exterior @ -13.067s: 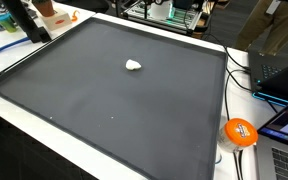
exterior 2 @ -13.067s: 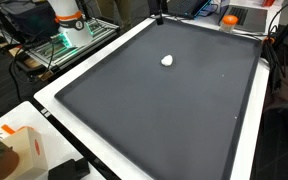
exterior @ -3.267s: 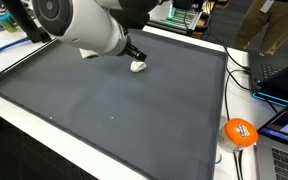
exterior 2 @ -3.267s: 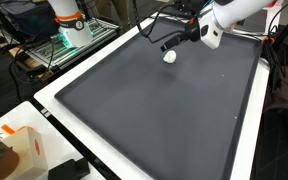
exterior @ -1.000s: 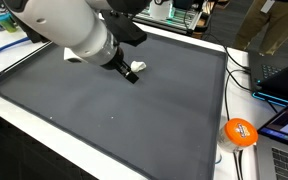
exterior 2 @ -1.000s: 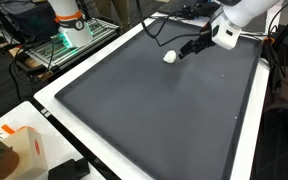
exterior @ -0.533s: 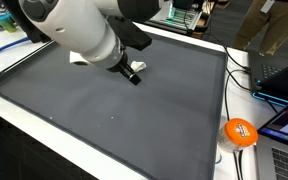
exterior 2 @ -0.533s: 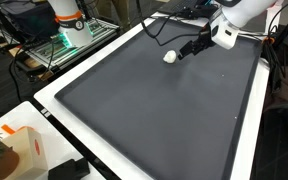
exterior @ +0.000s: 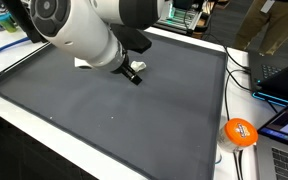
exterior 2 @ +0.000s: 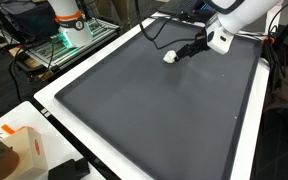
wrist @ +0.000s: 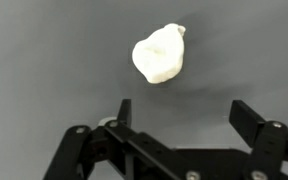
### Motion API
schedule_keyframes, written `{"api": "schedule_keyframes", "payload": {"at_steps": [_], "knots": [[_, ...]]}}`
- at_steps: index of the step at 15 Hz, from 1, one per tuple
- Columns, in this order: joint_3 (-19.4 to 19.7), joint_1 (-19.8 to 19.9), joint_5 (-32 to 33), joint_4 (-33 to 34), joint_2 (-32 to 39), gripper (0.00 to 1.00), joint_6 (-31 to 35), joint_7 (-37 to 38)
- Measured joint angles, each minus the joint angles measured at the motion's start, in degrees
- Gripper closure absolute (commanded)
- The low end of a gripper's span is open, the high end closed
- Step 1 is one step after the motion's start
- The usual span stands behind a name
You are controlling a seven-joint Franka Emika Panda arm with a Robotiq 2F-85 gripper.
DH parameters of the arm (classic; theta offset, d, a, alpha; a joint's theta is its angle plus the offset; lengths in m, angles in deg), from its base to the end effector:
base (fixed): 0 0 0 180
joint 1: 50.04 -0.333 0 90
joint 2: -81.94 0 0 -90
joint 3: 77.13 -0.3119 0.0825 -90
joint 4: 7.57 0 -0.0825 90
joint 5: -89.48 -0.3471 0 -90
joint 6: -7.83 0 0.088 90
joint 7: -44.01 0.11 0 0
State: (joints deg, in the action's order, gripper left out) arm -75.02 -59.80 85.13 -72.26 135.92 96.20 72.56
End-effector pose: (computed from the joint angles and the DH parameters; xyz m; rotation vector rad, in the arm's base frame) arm 0.6575 0.1036 0.2165 2.8672 -0.5455 -0.7696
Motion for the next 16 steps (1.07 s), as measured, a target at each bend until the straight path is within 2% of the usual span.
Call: {"api": "schedule_keyframes", "payload": {"at_steps": [16], "knots": [[-0.68, 0.29, 0.02, 0.30, 2.36, 0.00, -8.52, -9.73]]}}
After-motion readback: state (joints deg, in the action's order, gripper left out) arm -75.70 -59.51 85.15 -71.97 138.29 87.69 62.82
